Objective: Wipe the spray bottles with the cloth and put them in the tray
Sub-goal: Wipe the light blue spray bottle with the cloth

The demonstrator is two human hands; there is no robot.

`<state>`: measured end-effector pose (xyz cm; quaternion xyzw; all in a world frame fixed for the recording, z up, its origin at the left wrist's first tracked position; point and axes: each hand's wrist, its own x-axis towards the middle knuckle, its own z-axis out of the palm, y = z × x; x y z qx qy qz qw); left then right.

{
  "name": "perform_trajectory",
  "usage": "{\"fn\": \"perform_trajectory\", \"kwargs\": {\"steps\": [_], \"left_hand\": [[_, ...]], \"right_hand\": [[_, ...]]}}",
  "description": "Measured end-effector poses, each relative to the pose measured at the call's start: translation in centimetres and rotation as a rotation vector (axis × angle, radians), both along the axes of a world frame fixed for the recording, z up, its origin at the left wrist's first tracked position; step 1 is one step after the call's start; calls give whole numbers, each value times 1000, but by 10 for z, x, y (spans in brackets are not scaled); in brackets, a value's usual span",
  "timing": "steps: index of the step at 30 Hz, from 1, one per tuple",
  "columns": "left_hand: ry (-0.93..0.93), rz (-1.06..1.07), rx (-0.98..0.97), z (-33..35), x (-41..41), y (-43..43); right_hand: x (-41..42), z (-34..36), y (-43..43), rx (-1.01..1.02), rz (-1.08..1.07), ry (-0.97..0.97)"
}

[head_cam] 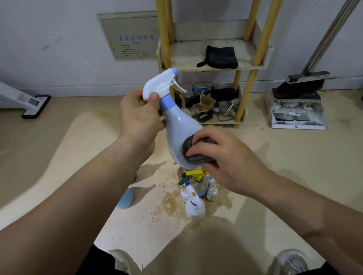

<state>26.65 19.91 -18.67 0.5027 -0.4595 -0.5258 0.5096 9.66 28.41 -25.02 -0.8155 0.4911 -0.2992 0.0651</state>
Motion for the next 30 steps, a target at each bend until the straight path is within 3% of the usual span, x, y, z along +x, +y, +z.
{"fn": "perform_trajectory", "kwargs": {"steps": [10,14,17,21,26,30], "left_hand": [[-10,-24,20,-7,-9,7],[-50,22,22,-14,-10,5],[-52,60,22,-18,-9,3],[-50,43,23,-23,-12,4],[-94,-102,-10,-27,-27,22],[-75,-176,-16,-27,-30,31]], "right_hand": [[-19,0,-19,409,-392,-507],[-12,-7,-16,584,-462,-547],[-3,-1,-10,474,-445,-440],[7,11,-5,249,-263,-278],[2,21,-12,87,-364,-408],[-1,21,-15,134,-401,-477]]}}
